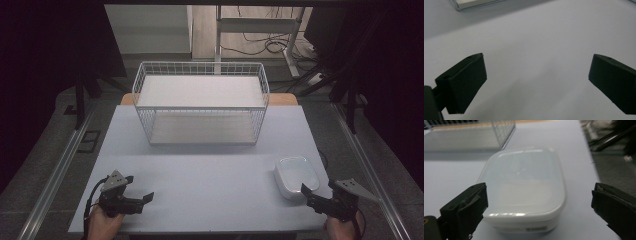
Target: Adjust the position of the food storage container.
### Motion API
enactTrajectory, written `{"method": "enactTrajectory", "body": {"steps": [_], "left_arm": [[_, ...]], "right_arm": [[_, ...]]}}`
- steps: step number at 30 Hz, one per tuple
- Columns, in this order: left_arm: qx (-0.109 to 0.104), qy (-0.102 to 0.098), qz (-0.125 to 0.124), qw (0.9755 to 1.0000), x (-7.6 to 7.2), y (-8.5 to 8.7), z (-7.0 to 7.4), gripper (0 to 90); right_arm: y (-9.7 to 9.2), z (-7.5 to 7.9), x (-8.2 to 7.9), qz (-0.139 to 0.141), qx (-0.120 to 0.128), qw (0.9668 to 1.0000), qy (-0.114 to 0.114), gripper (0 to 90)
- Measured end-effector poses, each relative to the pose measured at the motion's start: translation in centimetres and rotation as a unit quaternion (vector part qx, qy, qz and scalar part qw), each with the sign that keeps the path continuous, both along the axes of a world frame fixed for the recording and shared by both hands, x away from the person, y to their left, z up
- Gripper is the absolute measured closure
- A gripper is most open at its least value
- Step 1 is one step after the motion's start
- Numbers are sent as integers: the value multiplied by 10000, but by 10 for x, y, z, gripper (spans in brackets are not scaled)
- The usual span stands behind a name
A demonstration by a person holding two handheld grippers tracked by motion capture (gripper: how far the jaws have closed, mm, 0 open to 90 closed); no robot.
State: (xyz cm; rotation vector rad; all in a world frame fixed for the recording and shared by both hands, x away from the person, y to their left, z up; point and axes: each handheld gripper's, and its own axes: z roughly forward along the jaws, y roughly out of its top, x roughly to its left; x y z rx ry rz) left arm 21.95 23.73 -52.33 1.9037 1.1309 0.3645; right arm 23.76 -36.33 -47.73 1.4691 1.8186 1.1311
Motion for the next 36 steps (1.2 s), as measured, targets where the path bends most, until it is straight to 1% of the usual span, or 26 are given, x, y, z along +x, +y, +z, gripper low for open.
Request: {"method": "enactTrajectory", "body": {"steps": [2, 4, 5, 7, 9, 13, 14, 18, 20, 22, 24, 26, 28, 30, 31, 32, 33, 34, 36], "left_arm": [[32, 32, -35, 10000, 1, -2, -1, 9], [60, 15, -69, 10000, 1, -3, -2, 9], [38, -11, -95, 9999, 2, -4, -2, 9], [2, -59, -125, 9999, 2, -4, -1, 8], [-10, -56, -147, 9999, 2, -3, -2, 8], [14, -39, -149, 9999, 2, -3, -2, 8], [-24, -50, -124, 9999, 2, -2, -2, 8], [-76, -46, -101, 9999, 3, 0, -2, 8], [-83, -43, -105, 9999, 2, 1, -1, 8], [-67, -18, -98, 9999, 3, 1, -2, 7], [-54, -4, -90, 9999, 3, 1, -2, 7], [-64, -2, -95, 9999, 3, 1, -2, 8], [-60, -3, -93, 9999, 4, 0, -2, 8], [-44, 1, -83, 10000, 4, 0, -2, 8], [-39, 5, -90, 10000, 4, -1, -2, 8], [-30, 6, -96, 9999, 4, -1, -3, 8], [-21, 25, -94, 10000, 4, -1, -3, 8], [-20, 30, -91, 10000, 4, -1, -3, 8], [-17, 43, -84, 10000, 5, -1, -3, 8]], "right_arm": [[4, -2, 2, 84, -82, 9999, 20, 11], [7, -1, 3, 158, -200, 9997, -63, 11], [9, 0, 3, 182, -240, 9994, -149, 11], [12, 1, 4, 185, -264, 9992, -242, 10], [12, 2, 4, 164, -281, 9989, -335, 10], [12, 7, 3, 133, -318, 9989, -313, 4], [12, 7, 2, 67, -340, 9990, -287, 3], [13, 6, 2, -86, -535, 9983, -224, 0], [15, 6, 2, 7, -469, 9988, -172, 0], [16, 7, 2, 38, -535, 9984, -181, 0], [16, 9, 2, 90, -474, 9986, -196, 0], [17, 13, 3, 160, -469, 9986, -177, 0], [16, 16, 5, 212, -414, 9989, -115, 0], [14, 18, 9, 129, -353, 9993, -78, 0], [13, 19, 10, 96, -278, 9996, -9, 0], [10, 20, 13, 70, -128, 9998, 116, 0], [8, 20, 14, 21, -54, 9999, 153, 8], [6, 20, 17, -85, -40, 9998, 153, 33], [3, 21, 20, -125, -35, 9996, 244, 78]]}}
